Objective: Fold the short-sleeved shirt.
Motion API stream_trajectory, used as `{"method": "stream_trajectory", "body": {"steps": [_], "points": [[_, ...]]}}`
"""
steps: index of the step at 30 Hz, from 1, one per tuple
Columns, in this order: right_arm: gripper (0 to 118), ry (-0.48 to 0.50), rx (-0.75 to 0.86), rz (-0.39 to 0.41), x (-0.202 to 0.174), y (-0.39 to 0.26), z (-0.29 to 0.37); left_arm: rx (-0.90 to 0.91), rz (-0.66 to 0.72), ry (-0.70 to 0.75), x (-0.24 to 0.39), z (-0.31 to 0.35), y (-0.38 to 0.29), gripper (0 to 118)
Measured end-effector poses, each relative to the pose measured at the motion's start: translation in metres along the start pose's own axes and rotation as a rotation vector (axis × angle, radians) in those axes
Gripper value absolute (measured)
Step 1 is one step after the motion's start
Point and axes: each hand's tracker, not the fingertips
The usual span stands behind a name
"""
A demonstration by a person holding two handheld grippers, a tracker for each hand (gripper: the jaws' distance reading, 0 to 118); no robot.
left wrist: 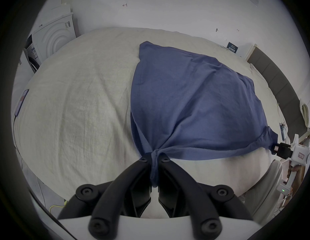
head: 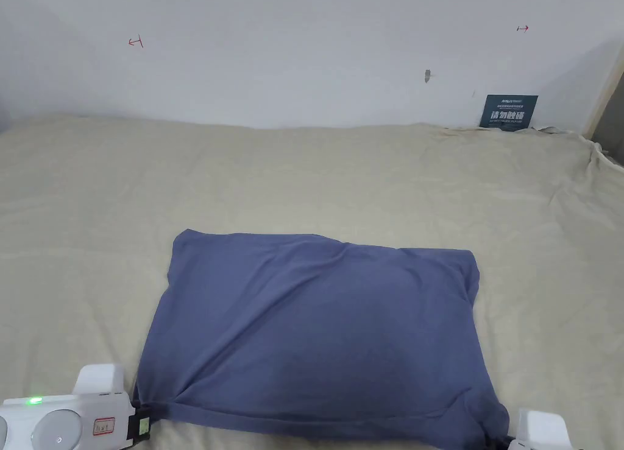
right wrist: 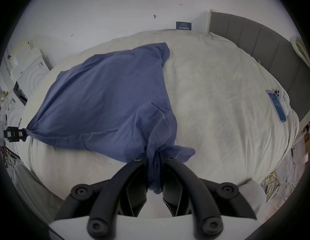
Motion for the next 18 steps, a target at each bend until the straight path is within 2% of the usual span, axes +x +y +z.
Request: {"method": "stream_trajectory", "body": {"steps": [9,18], "points": [[11,0.027,0.117,0.060,-0.007,0.049,0.041,0.066,0.029,-0.032,-0.001,0.011,0.029,4],[11,-0.001,0.153,0.124,-0.013,0.119,0.014,0.135,-0.001,-0.014,0.008,-0.006,0.089,4]]}}
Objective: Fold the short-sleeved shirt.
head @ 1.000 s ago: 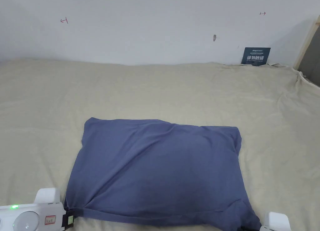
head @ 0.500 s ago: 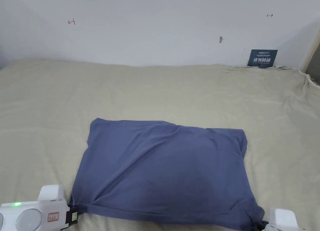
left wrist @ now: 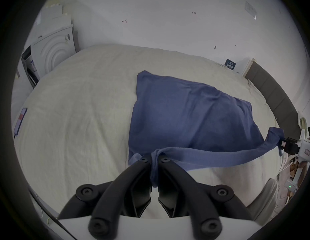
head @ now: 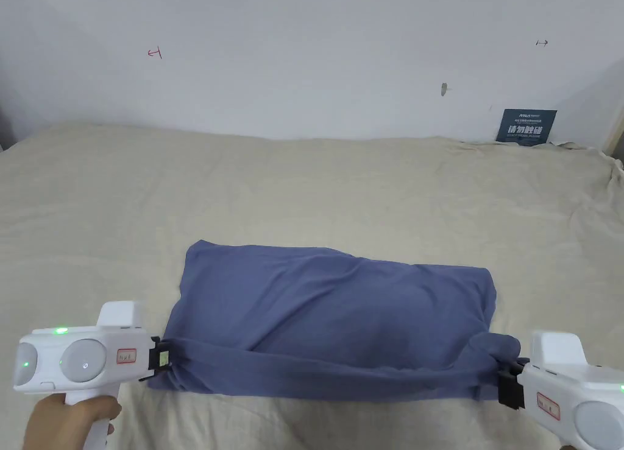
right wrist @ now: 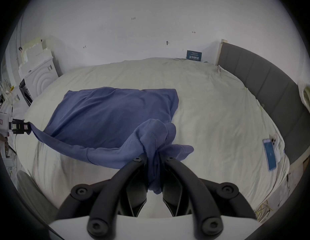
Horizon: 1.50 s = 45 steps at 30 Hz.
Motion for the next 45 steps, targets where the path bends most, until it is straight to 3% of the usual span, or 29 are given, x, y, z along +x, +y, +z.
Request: {"method": "stream_trajectory", "body": {"steps": [9,16,21,27,29,30,31,32,33,34,36,40,45], "points": [[11,-0.009,-0.044,0.010,0.004,0.044,-0.071,0.006,-0.078,0.055,0.007,-0.059,0.046,4],[11,-0.031,-0.115,0.069,-0.007,0.060,-0.120,-0.057,-0.120,0.113,0.013,-0.106,0.052,4],[11,-0.030,-0.183,-0.002,0.002,0.059,-0.155,-0.119,-0.151,0.144,0.014,-0.133,0.046,4],[13,-0.042,-0.206,-0.026,0.004,0.049,-0.164,-0.141,-0.152,0.149,0.012,-0.137,0.038,4],[18,-0.041,-0.201,-0.028,-0.004,0.050,-0.150,-0.142,-0.135,0.139,0.011,-0.134,0.041,20],[31,-0.039,-0.196,-0.030,-0.005,0.052,-0.146,-0.139,-0.126,0.130,0.011,-0.131,0.043,34],[42,-0.037,-0.188,-0.030,-0.006,0.054,-0.142,-0.139,-0.122,0.128,0.011,-0.130,0.044,63],[56,-0.027,-0.172,-0.029,-0.001,0.057,-0.140,-0.138,-0.112,0.128,0.011,-0.128,0.046,85],[74,-0.016,-0.151,-0.029,-0.002,0.059,-0.134,-0.132,-0.096,0.135,0.012,-0.124,0.047,105],[86,-0.009,-0.129,-0.034,-0.003,0.061,-0.126,-0.117,-0.082,0.137,0.012,-0.118,0.049,117],[99,-0.002,-0.068,-0.056,0.000,0.065,-0.113,-0.040,-0.069,0.124,0.014,-0.103,0.052,118],[100,0.029,0.046,-0.083,-0.006,0.074,-0.068,0.050,-0.072,0.117,0.022,-0.067,0.058,118],[100,0.035,0.235,-0.037,-0.015,0.085,-0.008,0.272,-0.099,0.092,0.035,-0.010,0.065,118]]}}
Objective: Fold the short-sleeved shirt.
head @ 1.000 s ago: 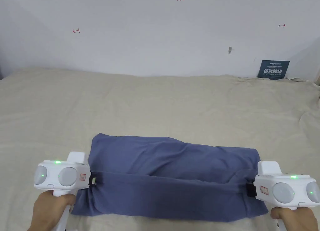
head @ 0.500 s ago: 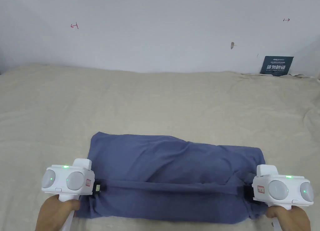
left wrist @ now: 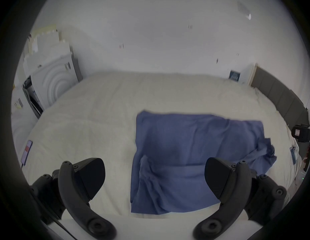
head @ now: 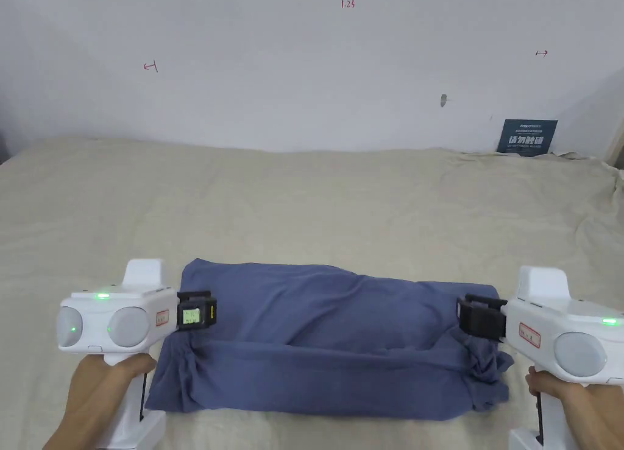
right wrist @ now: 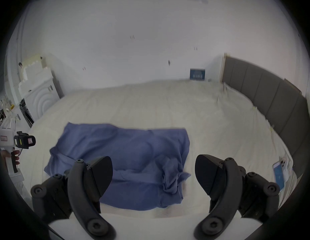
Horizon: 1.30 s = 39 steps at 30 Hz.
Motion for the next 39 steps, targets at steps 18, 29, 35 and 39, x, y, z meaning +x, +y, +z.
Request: {"method": "stream_trajectory", "body": {"steps": [18,29,35,39], "points": [[20,-0.152,0.495,0.084,-0.044,-0.012,0.121,0.545,-0.008,-0.010,0.037,0.118,-0.024,38],[1,-0.182,0.519,0.075,-0.046,-0.034,0.125,0.519,-0.056,-0.005,0.042,0.119,-0.047,0],[0,-0.179,0.509,0.073,-0.046,-0.030,0.120,0.473,-0.055,-0.020,0.040,0.110,-0.040,0],[0,-0.174,0.492,0.061,-0.044,-0.029,0.114,0.254,-0.048,-0.046,0.032,0.078,-0.024,0]]}}
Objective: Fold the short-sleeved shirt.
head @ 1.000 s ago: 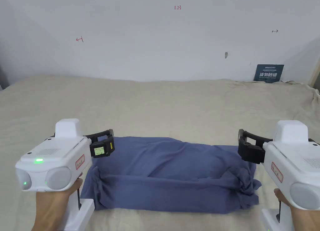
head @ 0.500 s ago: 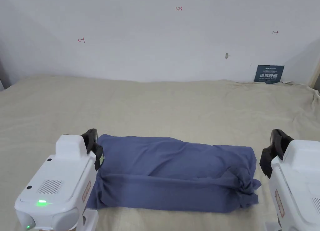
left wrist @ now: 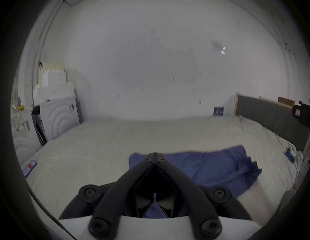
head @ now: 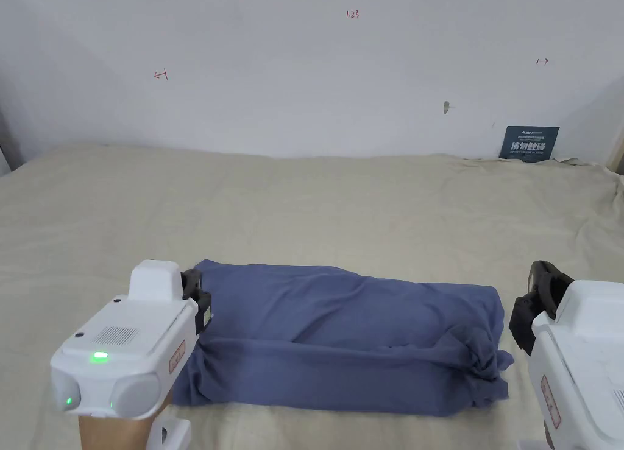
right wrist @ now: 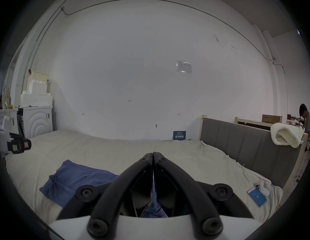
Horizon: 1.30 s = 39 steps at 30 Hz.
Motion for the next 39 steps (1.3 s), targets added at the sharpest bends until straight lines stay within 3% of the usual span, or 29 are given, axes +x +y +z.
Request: {"method": "stream_trajectory", "body": {"steps": [7,16,17,19,21,24,28,29,33,36,39], "points": [[1,0.004,-0.024,-0.004,-0.001,-0.006,-0.009,-0.390,0.074,-0.022,-0.025,-0.071,-0.020,0],[1,0.008,-0.060,0.004,-0.001,-0.014,-0.015,-0.652,0.106,0.011,-0.052,-0.111,-0.074,4],[1,0.008,-0.063,0.005,-0.001,-0.015,-0.016,-0.679,0.116,0.014,-0.055,-0.113,-0.078,12],[1,0.009,-0.070,0.005,-0.001,-0.016,-0.016,-0.685,0.121,0.018,-0.058,-0.110,-0.083,57],[1,0.011,-0.077,0.006,-0.001,-0.018,-0.017,-0.705,0.129,0.024,-0.061,-0.111,-0.087,89],[1,0.013,-0.088,0.007,-0.002,-0.021,-0.019,-0.723,0.121,0.032,-0.063,-0.113,-0.093,96],[1,0.017,-0.103,0.004,-0.001,-0.024,-0.020,-0.747,0.100,0.039,-0.062,-0.117,-0.095,95],[1,0.017,-0.108,0.003,-0.001,-0.024,-0.020,-0.751,0.098,0.037,-0.062,-0.118,-0.096,90],[1,0.011,-0.120,-0.007,0.003,-0.026,-0.023,-0.774,0.085,0.030,-0.059,-0.122,-0.098,18],[1,0.011,-0.153,-0.036,0.010,-0.029,-0.030,-0.775,0.070,-0.001,-0.057,-0.121,-0.098,0],[1,0.018,-0.240,-0.066,0.018,-0.039,-0.047,-0.749,0.077,0.005,-0.058,-0.115,-0.091,0]]}}
